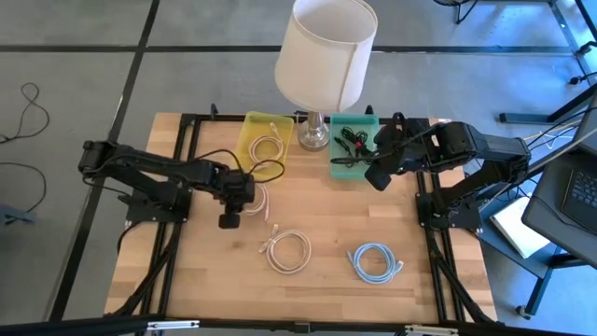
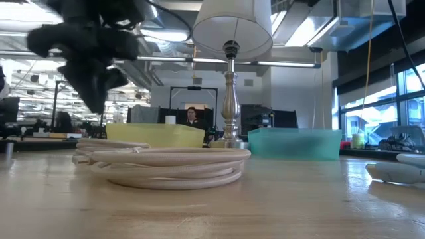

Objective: Pick & Place USB Port
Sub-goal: Put the light brown HDMI cable into the yellow bin

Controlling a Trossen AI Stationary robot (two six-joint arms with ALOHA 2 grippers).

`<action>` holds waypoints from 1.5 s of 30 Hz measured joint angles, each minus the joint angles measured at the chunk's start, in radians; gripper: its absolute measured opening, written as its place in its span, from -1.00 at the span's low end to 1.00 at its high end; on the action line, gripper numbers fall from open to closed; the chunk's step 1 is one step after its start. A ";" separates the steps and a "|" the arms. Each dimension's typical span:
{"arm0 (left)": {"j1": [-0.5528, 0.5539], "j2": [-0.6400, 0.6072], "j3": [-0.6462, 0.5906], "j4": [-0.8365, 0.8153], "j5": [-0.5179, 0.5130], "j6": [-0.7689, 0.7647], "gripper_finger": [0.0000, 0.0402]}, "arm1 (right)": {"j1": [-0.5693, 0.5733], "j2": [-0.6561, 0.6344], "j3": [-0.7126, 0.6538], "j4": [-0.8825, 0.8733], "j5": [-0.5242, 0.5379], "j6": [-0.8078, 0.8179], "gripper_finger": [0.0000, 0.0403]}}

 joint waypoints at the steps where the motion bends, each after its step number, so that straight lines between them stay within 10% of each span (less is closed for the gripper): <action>1: 0.004 0.000 0.007 0.002 -0.023 0.009 -0.61 | 0.000 0.000 0.000 0.000 0.000 -0.001 0.13; 12: 0.064 0.057 0.007 -0.009 -0.049 0.022 -0.09 | 0.000 0.000 0.000 -0.008 -0.003 -0.003 0.13; 30: 0.076 0.325 0.007 0.077 0.023 0.068 -0.05 | 0.000 0.000 0.000 -0.008 -0.003 -0.003 0.13; 39: 0.076 0.328 0.008 0.080 0.048 0.024 -0.86 | 0.000 0.000 0.000 -0.007 -0.003 -0.007 0.13; 45: 0.063 0.247 0.005 0.048 0.149 -0.100 -0.94 | 0.000 0.000 0.000 -0.007 -0.002 -0.028 0.13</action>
